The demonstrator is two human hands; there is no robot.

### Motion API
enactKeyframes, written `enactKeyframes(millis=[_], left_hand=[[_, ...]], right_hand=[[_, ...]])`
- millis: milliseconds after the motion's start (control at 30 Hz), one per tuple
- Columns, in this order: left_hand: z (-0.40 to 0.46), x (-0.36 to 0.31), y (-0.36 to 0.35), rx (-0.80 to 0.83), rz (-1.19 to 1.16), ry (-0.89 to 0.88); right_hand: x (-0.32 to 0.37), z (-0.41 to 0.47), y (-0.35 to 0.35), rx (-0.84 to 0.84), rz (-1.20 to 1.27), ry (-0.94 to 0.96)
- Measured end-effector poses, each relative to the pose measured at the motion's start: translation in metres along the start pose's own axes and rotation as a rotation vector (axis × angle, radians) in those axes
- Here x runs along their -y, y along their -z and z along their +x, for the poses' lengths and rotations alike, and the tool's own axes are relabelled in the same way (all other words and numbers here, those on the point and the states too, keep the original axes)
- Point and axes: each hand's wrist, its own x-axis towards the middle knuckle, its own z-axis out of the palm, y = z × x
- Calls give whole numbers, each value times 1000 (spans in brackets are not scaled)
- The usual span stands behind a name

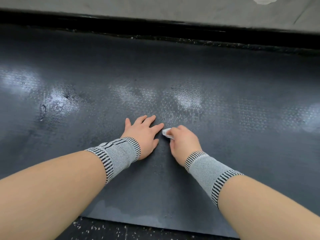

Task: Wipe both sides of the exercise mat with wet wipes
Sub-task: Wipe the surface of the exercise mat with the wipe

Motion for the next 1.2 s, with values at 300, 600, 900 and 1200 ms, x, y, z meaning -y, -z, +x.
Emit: enactKeyframes(millis=[300, 600, 900, 1200], left_hand=[[13, -5, 10, -101, -99, 28], [37, -6, 19, -155, -157, 61], [76, 3, 35, -117, -153, 154], [87, 14, 48, -127, -119, 172]], right_hand=[[-43, 32, 32, -153, 55, -427], [-71, 54, 50, -191, 13, -410], [-36, 65, 28, -82, -40, 5], [-14, 77, 20, -58, 1, 51]])
